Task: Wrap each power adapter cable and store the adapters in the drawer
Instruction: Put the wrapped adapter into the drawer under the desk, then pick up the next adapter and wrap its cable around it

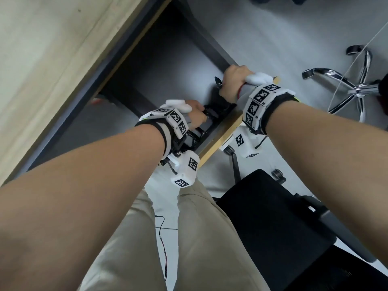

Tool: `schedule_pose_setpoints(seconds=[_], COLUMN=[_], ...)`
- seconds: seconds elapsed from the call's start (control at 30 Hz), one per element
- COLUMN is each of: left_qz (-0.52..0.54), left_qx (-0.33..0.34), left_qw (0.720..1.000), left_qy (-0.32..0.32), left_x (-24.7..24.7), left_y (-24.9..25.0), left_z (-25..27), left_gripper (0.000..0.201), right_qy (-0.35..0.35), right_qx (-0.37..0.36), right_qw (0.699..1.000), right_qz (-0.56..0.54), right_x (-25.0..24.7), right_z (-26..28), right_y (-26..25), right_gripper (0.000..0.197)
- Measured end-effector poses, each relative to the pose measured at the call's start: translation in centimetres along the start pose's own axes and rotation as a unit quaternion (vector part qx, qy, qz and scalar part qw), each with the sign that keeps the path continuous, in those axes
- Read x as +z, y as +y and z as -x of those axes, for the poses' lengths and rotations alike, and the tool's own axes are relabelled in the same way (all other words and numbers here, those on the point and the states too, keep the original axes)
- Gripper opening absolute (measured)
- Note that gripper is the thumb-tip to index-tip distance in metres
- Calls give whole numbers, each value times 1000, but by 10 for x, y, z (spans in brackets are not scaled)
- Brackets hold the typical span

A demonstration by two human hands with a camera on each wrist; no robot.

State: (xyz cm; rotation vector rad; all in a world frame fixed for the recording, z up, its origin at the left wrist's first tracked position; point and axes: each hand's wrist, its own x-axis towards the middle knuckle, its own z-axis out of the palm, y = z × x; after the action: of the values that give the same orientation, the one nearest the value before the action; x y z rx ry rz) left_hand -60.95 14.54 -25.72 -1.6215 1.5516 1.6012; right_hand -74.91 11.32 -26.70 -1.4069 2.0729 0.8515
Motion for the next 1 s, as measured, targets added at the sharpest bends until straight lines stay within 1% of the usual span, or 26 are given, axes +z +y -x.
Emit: schedule_pose_setpoints(seconds=[0.07,0.17,0.23,0.3,0.33,0.43,0.5,0.57,0.67,0.7,0.73,0.77,0.83,0.9,0.97,1.0], left_qz=[38,134,201,237,246,284,312,329,372,379,384,391,395,402,393,392], left_qx=[10,14,20,30,36,48,46,44,24,25,22,16,6,-12,-46,-62], left_qw=[999,990,977,964,960,945,928,920,893,887,883,875,871,856,844,837], left_qy=[12,41,70,115,127,157,196,211,252,261,268,284,294,324,362,376], left_x=[-12,-29,-49,-74,-81,-113,-147,-166,-213,-223,-232,-246,-259,-282,-307,-313], left_y=[3,2,0,-9,-11,-25,-49,-61,-107,-118,-127,-145,-163,-199,-245,-258], left_z=[14,39,65,101,111,149,185,201,250,258,265,278,287,303,320,322], left_gripper=[32,19,22,23,23,16,14,12,10,11,11,11,6,7,3,5], right_qy=[16,18,38,52,52,66,78,79,49,43,40,41,40,40,43,42], right_qx=[-47,-91,-113,-131,-133,-164,-207,-221,-262,-269,-276,-286,-287,-306,-326,-330], right_qw=[997,989,978,964,958,947,941,939,927,923,920,919,919,919,916,915], right_qz=[-60,-119,-171,-225,-247,-267,-257,-253,-266,-271,-274,-268,-267,-247,-229,-230], right_x=[-13,-42,-60,-83,-91,-121,-150,-167,-200,-207,-213,-221,-226,-234,-241,-243], right_z=[14,45,65,95,104,134,170,183,225,234,241,252,259,278,303,306], right_y=[-8,-14,-22,-42,-47,-79,-114,-132,-191,-203,-214,-236,-257,-298,-348,-360], right_gripper=[22,26,23,19,19,21,21,20,10,9,9,9,11,13,16,17])
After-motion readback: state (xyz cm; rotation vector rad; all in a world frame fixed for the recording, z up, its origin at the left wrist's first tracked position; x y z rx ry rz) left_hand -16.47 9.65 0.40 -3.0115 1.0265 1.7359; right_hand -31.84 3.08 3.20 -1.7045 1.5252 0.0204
